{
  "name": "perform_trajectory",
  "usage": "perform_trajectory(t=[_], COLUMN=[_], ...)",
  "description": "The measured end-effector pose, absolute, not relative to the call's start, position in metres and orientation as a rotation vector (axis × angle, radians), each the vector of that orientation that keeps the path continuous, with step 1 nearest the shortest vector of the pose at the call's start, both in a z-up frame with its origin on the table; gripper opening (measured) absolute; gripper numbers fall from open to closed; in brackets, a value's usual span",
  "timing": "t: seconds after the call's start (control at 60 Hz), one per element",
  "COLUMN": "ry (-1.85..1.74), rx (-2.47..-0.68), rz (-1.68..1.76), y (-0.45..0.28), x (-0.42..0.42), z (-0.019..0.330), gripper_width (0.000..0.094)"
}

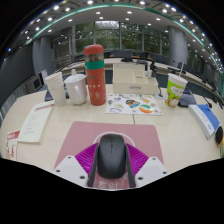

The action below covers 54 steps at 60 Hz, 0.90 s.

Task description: Arrange mouse

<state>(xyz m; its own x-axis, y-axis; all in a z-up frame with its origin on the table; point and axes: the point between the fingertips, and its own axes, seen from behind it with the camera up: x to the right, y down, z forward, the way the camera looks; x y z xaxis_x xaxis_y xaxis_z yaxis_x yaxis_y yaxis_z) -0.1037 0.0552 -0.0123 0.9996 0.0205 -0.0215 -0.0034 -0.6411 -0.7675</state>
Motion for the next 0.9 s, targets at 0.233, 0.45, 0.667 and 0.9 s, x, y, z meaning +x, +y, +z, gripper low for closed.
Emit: perform_trajectory(t=[0.233, 0.45, 0.667, 0.9], ry=[-0.024, 0.008, 0.046, 0.063], rx=[-2.215, -2.152, -2.133, -2.114], rz=[-0.013, -0.019, -0.016, -0.023], y=[0.02, -0.078, -0.193, -0.285], x=[-0.101, -0.112, -0.128, -0.142], z=[0.051, 0.147, 0.193, 0.212], gripper_width=[0.0847, 0.0862, 0.0862, 0.0859])
